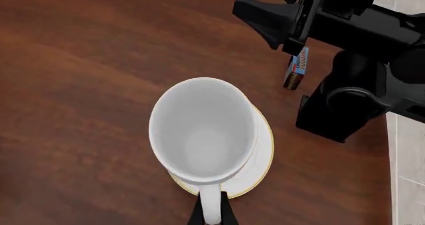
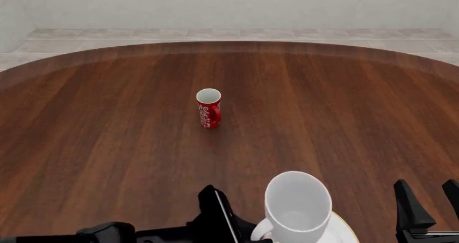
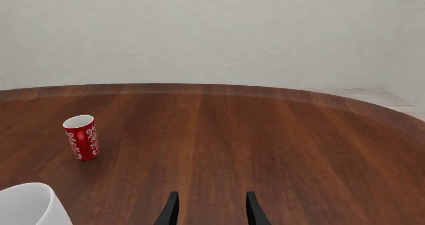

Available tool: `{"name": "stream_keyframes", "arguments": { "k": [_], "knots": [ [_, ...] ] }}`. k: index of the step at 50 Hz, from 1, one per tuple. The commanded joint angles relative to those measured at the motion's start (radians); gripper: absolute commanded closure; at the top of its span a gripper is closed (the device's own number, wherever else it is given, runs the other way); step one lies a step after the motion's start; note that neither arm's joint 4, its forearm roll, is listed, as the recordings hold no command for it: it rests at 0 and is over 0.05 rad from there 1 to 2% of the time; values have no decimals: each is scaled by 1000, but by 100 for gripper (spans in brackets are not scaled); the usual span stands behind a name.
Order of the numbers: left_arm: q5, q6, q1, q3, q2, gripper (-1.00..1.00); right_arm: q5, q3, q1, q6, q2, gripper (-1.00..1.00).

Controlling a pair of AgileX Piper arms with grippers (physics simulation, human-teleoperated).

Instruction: Put the white mug on the plate.

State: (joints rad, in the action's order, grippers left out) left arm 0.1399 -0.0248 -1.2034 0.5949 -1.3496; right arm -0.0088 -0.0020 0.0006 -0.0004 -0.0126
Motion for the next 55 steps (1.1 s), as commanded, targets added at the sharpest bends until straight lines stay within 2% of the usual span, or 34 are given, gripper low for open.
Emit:
{"name": "stream_keyframes", "arguments": {
  "k": [1,55],
  "knots": [
    [14,-5,3,19,-35,100,4,-1,-1,0,3,-100],
    [153,-34,11,27,-238,100,4,-1,-1,0,3,-100]
  ]
}}
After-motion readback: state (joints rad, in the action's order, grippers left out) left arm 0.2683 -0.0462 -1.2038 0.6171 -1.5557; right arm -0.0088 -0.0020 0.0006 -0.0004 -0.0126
